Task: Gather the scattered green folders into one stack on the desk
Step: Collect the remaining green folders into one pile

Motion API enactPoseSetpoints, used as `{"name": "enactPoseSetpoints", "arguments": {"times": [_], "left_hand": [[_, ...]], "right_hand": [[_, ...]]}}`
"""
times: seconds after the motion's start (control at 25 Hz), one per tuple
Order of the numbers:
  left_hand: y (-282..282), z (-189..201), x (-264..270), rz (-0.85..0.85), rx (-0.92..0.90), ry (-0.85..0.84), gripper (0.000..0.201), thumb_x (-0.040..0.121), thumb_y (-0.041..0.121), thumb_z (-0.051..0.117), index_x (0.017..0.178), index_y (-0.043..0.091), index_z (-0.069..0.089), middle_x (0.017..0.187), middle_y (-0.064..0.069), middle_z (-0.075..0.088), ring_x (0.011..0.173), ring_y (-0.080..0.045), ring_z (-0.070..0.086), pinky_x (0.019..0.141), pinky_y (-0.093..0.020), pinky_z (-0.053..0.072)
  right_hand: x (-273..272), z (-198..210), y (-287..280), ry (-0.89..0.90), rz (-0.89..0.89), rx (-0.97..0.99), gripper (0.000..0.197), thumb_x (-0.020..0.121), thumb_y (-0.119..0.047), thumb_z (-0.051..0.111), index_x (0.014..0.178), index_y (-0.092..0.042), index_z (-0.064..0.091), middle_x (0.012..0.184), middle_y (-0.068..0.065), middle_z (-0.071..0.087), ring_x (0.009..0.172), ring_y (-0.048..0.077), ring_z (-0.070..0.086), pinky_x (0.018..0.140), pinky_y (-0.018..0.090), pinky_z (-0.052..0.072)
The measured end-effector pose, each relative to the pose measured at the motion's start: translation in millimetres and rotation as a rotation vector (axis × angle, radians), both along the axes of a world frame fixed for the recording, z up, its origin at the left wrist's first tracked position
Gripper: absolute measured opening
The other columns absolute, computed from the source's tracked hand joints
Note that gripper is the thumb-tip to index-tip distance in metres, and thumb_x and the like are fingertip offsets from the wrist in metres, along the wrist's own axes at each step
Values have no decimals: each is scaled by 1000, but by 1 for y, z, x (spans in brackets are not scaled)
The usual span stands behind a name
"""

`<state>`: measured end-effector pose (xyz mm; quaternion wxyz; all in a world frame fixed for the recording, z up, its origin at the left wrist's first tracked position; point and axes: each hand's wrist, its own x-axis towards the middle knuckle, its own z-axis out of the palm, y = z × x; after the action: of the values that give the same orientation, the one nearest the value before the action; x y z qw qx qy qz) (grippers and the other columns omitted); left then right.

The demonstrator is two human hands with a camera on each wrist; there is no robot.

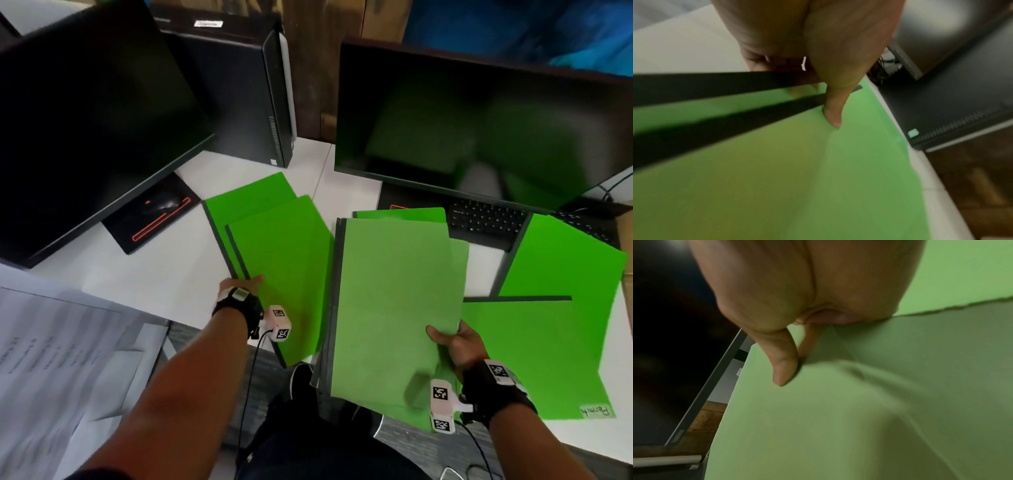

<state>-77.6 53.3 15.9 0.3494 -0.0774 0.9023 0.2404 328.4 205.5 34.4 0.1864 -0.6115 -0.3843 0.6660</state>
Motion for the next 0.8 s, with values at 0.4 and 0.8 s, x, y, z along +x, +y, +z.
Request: {"name": "enactPoseSetpoints", "arguments": {"times": [0.4, 0.8], "left_hand": [[-119, -18, -28, 162, 595, -57, 102, 57, 62, 85, 141, 15, 50, 136, -16, 65, 120, -35, 64, 106, -57, 45], [-11, 53, 129, -320, 654, -70, 34, 96, 22, 61, 127, 11, 52, 120, -20, 67, 107, -36, 66, 91, -51, 53]], "right_hand": [[59, 23, 4, -217, -175, 119, 23, 77, 2, 72, 86, -16, 63, 112, 19, 68, 88, 27, 64, 89, 40, 49], [-35, 38, -25, -27, -146, 110, 70, 83, -32, 71, 143, -12, 42, 133, 5, 53, 126, 23, 50, 103, 33, 37]]}}
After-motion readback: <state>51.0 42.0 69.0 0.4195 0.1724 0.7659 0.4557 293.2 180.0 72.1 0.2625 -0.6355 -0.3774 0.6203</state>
